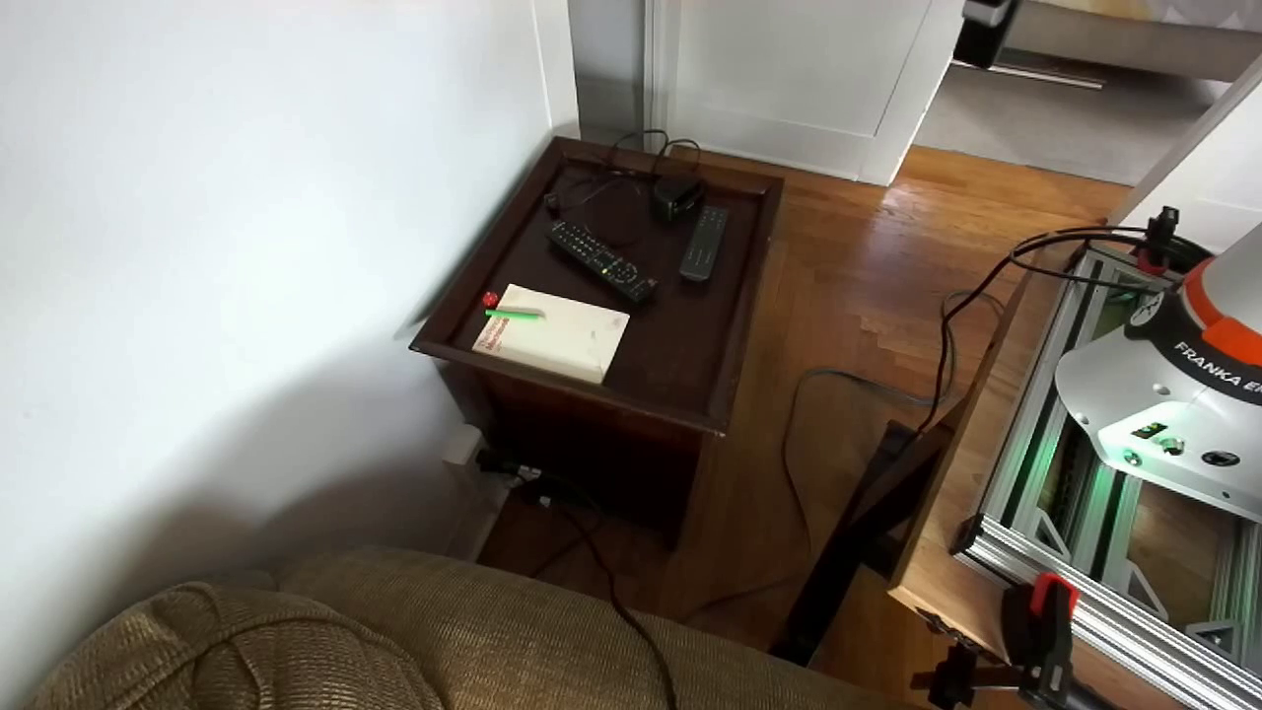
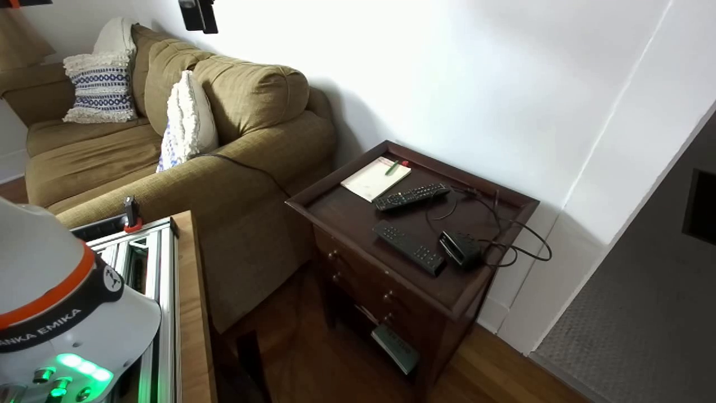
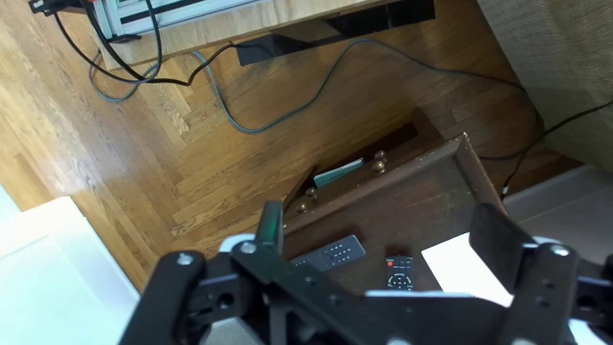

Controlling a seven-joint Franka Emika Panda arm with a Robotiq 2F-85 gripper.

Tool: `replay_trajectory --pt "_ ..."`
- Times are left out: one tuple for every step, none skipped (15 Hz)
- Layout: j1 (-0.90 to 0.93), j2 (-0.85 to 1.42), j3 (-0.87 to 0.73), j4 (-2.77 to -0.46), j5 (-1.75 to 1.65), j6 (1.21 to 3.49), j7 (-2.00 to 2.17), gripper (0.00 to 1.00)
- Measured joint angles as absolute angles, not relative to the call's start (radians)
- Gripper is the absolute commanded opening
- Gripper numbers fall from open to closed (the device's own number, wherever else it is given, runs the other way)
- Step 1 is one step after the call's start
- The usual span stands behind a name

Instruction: Press a button on the grey remote control.

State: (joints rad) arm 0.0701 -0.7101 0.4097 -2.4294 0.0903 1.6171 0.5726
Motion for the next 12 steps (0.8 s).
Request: replay_trajectory --pt "0.069 -0.706 0.397 -2.444 0.090 1.645 0.571 1.00" --pt "0.069 -0.701 0.382 -2.462 0.092 1.679 0.568 1.00" --pt "0.067 -0.695 0.362 -2.485 0.094 1.718 0.563 1.00" --pt "0.065 -0.688 0.341 -2.509 0.096 1.761 0.558 1.00" --pt "0.063 -0.680 0.318 -2.535 0.096 1.814 0.549 1.00" --pt "0.059 -0.671 0.297 -2.560 0.096 1.872 0.539 1.00" --pt "0.054 -0.660 0.276 -2.585 0.096 1.928 0.523 1.00" --pt "0.050 -0.647 0.254 -2.609 0.096 1.982 0.501 1.00" --pt "0.045 -0.632 0.232 -2.631 0.095 2.036 0.473 1.00" --pt "0.038 -0.616 0.210 -2.653 0.093 2.089 0.442 1.00" --pt "0.032 -0.598 0.190 -2.674 0.091 2.140 0.407 1.00" --pt "0.025 -0.579 0.171 -2.694 0.088 2.187 0.370 1.00"
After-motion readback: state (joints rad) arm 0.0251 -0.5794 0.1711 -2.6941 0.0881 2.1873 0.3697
